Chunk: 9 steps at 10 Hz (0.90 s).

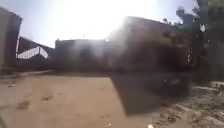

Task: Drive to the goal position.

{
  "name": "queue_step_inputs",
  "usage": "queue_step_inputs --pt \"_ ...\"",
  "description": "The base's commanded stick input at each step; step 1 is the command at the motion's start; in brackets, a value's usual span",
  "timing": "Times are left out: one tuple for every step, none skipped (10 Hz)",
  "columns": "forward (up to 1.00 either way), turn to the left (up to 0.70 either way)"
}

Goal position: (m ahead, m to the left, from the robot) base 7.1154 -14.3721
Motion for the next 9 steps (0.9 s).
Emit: queue_step_inputs --pt "1.0 0.0" --pt "1.0 0.0" --pt "1.0 0.0" --pt "1.0 0.0" --pt "1.0 -0.15" --pt "1.0 -0.27" --pt "1.0 -0.27" --pt "1.0 -0.27" --pt "1.0 -0.27"
